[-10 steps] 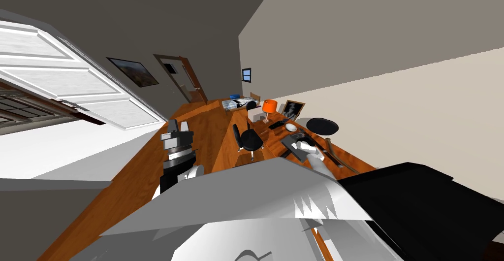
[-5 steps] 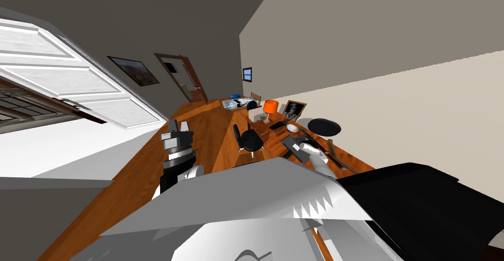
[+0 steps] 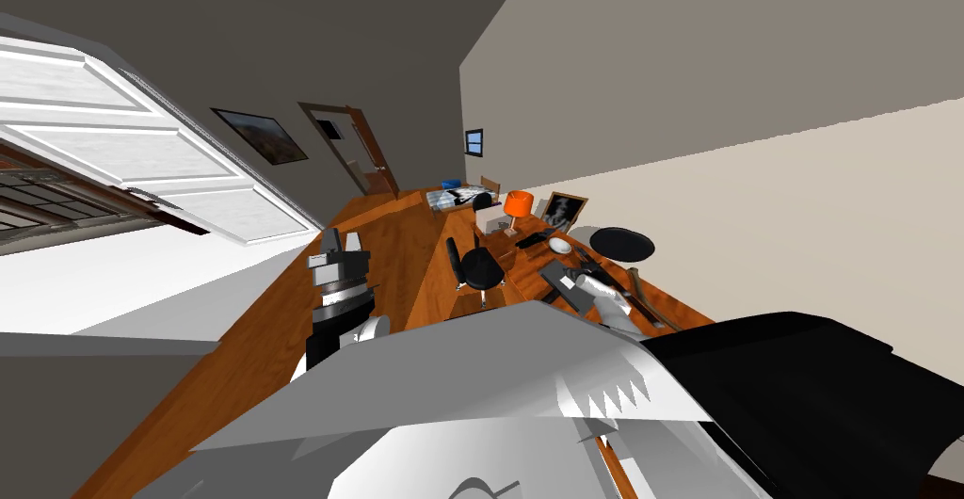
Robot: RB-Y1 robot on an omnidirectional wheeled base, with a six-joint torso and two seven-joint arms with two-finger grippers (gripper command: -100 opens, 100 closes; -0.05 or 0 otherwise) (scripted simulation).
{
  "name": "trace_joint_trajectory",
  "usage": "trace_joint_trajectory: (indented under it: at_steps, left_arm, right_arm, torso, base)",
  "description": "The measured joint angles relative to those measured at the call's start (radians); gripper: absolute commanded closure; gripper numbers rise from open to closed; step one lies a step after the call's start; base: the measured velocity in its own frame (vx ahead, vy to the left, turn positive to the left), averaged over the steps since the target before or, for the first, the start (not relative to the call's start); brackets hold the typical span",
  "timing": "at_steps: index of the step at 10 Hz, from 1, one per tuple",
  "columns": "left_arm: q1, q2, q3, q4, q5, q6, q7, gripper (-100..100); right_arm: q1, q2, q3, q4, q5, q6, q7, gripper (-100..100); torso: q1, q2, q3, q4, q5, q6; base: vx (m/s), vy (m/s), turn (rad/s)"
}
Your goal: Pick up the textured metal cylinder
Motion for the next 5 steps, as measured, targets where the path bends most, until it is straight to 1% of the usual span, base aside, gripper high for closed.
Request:
trace_joint_trajectory:
  at_steps: [1, 3, 5]
  left_arm:
    - [0.0, 0.0, 0.0, 0.0, 0.0, 0.0, 0.0, 0]
    - [0.0, 0.0, 0.0, 0.0, 0.0, 0.0, 0.0, 0]
    - [0.0, 0.0, 0.0, 0.0, 0.0, 0.0, 0.0, 0]
  right_arm:
    - [-0.005, -0.002, 0.001, 0.032, -0.006, -0.003, -0.001, -100]
    - [0.002, 0.006, -0.011, 0.023, 0.007, 0.009, -0.006, -100]
    - [0.004, 0.006, -0.012, 0.021, 0.007, 0.011, -0.007, -100]
  torso:
    - [0.001, 0.0, 0.0, 0.0, 0.0, 0.0]
    - [0.0, 0.0, 0.0, 0.0, 0.0, 0.0]
    - [0.001, 0.0, 0.0, 0.0, 0.0, 0.0]
  base:
    - [0.0, 0.0, 0.0]
    - [0.002, -0.006, 0.016]
    - [-0.001, 0.003, -0.009]
